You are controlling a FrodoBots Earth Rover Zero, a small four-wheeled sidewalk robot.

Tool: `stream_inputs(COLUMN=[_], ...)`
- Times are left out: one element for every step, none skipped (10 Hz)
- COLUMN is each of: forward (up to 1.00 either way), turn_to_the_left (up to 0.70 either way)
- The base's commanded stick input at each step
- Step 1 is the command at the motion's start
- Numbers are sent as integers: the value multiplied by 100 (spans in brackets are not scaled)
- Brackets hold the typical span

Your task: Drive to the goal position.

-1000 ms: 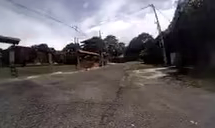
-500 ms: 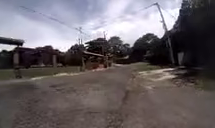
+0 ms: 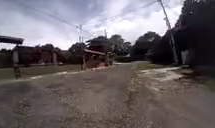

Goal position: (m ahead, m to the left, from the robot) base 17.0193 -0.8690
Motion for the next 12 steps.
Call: stream_inputs(forward=[50, 50, 50, 50, 50, 50, 50, 50, 50, 50, 50, 50], turn_to_the_left=[0, 0, 0, 0, 0, 0, 0, 0, 0, 0, 0, 0])
